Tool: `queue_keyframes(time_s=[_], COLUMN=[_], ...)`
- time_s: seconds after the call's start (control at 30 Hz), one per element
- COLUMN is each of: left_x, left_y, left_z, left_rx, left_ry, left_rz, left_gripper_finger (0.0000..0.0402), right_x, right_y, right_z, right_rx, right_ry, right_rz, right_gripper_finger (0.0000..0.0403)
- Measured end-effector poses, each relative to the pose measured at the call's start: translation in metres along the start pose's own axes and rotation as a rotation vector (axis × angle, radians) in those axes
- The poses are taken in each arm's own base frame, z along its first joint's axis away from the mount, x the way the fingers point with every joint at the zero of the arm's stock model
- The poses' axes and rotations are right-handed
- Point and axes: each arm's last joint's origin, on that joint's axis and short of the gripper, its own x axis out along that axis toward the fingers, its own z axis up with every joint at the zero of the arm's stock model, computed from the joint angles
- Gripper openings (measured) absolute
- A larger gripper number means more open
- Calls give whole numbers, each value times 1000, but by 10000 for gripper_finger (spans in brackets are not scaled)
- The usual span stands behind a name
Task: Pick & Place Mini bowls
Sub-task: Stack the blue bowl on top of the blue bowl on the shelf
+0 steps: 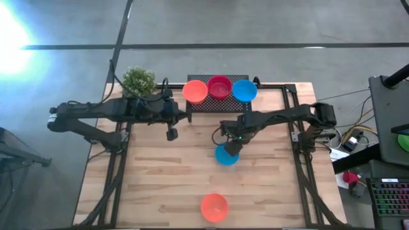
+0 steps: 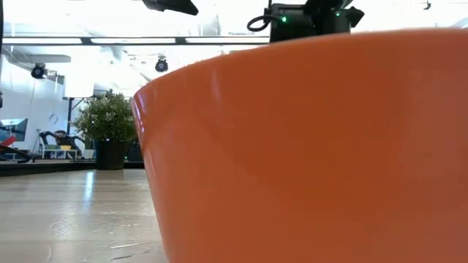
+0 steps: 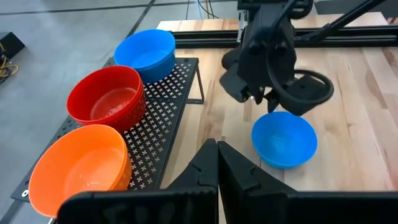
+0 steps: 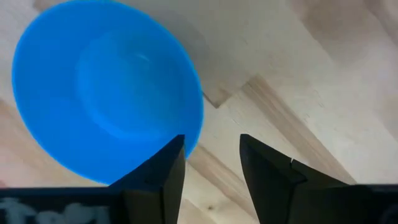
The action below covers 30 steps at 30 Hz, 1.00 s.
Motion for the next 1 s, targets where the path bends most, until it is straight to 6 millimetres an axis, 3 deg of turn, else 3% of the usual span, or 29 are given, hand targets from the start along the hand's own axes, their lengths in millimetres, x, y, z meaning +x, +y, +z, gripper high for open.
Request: queue_keyframes(time_s=[0.67,0.8,0.93,1.0], left_x=[0,0,0,0], left_y=[0,0,0,0], left_z=[-1,-1,-2,-2], left_rx=[22,22,23,24], left_ry=[7,9,16,17], left_rz=[0,0,-1,-1], left_gripper_finger=[0,0,0,0], right_x=[39,41,40,39], right_y=[10,10,10,10], right_z=[14,15,15,15], right_rx=[-43,-55,-73,-83], right_ry=[18,21,12,6], right_rz=[-19,-24,-25,-20], right_gripper_finger=[132,93,24,15])
